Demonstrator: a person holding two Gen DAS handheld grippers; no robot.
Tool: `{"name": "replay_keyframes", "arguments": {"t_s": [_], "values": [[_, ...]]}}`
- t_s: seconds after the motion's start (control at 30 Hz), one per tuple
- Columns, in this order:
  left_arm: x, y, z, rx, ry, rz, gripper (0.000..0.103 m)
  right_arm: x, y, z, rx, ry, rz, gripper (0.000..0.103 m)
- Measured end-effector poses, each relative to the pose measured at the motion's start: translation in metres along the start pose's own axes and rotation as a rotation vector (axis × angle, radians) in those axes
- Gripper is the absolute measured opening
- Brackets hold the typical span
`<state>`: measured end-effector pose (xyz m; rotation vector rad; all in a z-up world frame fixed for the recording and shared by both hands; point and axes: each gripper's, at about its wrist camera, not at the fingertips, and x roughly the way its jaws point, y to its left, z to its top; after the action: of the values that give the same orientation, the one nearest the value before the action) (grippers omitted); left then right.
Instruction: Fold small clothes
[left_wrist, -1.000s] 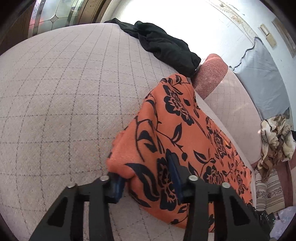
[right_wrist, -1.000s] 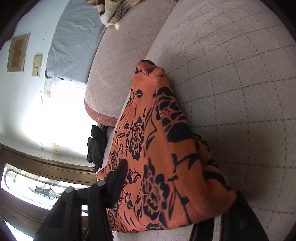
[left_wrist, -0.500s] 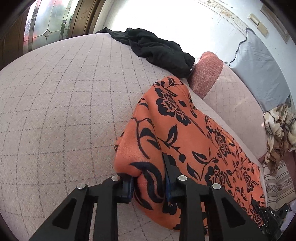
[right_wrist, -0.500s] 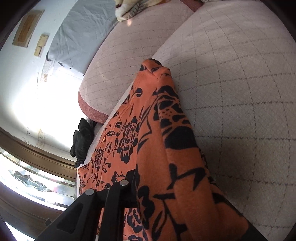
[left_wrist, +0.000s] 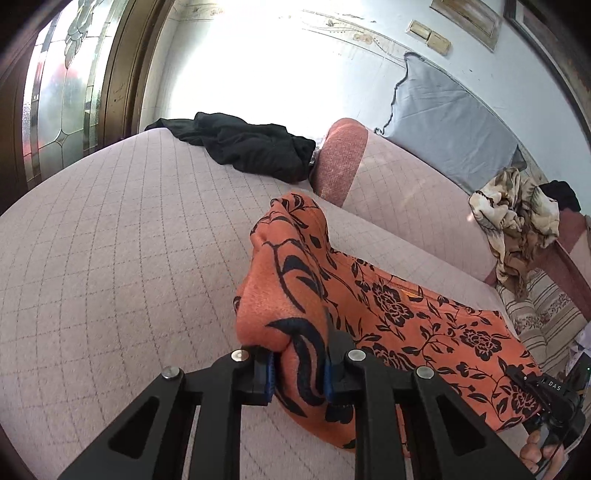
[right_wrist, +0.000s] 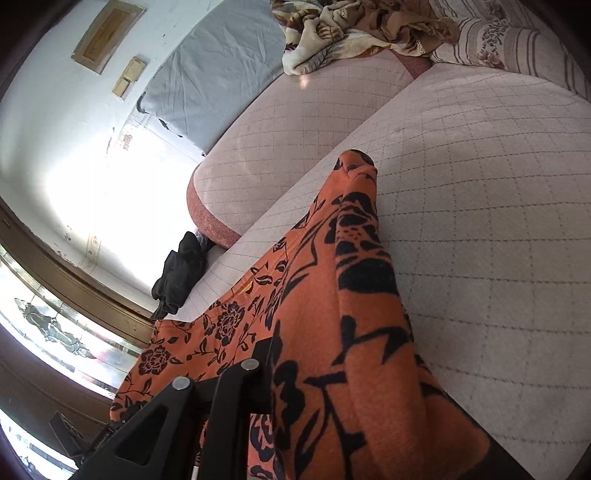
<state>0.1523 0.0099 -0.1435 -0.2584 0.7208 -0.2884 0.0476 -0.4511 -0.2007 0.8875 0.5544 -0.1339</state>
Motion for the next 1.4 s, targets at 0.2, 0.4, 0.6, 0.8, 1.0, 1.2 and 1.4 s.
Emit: {"name": "replay_keyframes", "arguments": {"t_s": [0.2,0.4,0.6,0.8,1.0,1.2,1.4], "values": [[-0.034,0.005,-0.037,-0.003,0.049,0.004,0.020,-0.046,-0.026,-0.018,0.072,0.023,0.000,0.015],[-0.043,0.012,-0.061,-0.006,0.084,0.022,0.021,-0.065,-0.040,-0.030,0.107,0.047,-0.026,0.015],[-0.041,0.048,-0.060,-0.118,0.169,0.054,0.034,-0.050,-0.080,-0.033,0.348,0.171,-0.040,0.021],[-0.070,0.079,-0.057,-0.152,0.070,0.135,0.057,-0.068,-0.099,-0.024,0.433,0.144,0.013,0.025],[-0.054,0.102,-0.062,-0.261,0.177,0.050,0.057,-0.062,-0.132,-0.026,0.597,0.226,0.039,0.029],[-0.057,0.086,-0.054,-0.219,0.141,0.022,0.057,-0.086,-0.147,-0.006,0.557,0.321,-0.036,0.033],[-0.058,0.061,-0.049,-0.139,0.111,-0.008,0.057,-0.160,-0.126,0.036,0.297,0.061,-0.184,0.033]]}}
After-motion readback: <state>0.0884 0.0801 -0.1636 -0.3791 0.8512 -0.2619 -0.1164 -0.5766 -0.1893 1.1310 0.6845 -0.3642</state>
